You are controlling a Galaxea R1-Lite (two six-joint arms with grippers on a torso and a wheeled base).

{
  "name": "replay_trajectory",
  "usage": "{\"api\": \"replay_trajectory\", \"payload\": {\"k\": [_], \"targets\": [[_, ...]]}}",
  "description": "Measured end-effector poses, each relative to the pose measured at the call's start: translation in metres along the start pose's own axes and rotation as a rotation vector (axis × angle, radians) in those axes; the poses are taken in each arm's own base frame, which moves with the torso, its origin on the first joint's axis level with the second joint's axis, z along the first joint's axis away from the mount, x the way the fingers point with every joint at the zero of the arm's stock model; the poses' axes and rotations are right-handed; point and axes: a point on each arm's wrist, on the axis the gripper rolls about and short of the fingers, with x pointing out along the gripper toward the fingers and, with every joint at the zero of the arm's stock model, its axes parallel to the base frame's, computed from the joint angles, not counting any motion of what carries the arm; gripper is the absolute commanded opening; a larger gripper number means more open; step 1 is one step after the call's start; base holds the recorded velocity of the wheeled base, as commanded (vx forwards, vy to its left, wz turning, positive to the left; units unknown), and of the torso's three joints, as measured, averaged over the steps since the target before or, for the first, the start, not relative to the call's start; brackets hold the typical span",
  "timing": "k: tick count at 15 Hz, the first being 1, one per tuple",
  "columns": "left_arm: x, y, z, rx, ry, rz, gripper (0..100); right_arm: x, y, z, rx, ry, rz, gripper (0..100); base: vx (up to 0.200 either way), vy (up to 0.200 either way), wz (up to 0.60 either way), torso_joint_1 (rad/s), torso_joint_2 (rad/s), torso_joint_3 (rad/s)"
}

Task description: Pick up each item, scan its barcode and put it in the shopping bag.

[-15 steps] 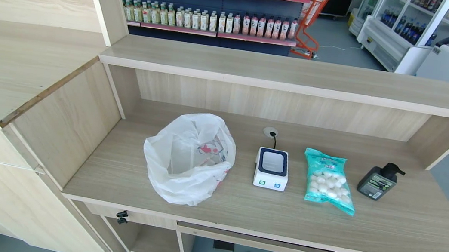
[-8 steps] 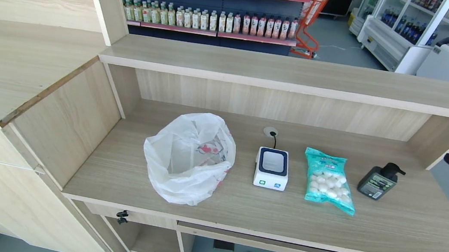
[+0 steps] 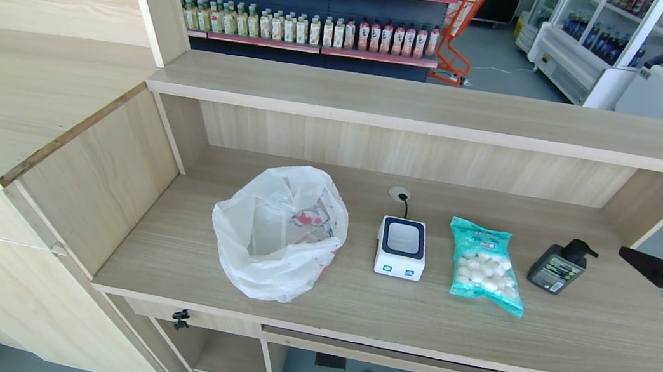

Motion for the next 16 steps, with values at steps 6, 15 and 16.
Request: {"api": "replay_trajectory", "payload": {"k": [6,15,16], "targets": [[0.000,0.000,0.000,-0.001,0.000,0.000,100,0.039,-0.017,-0.001,0.033,0.073,0.015,100,0.000,0.000,0.00,0.000,0.00,0.000],[0.000,0.000,0.000,-0.001,0.000,0.000,100,0.109,-0.039,-0.017,0.097,0.183,0.135,100,0.000,0.000,0.00,0.000,0.00,0.000],[0.000,0.000,0.000,-0.001,0.000,0.000,100,0.117,-0.041,-0.017,0.106,0.184,0.148,100,0.000,0.000,0.00,0.000,0.00,0.000]]}}
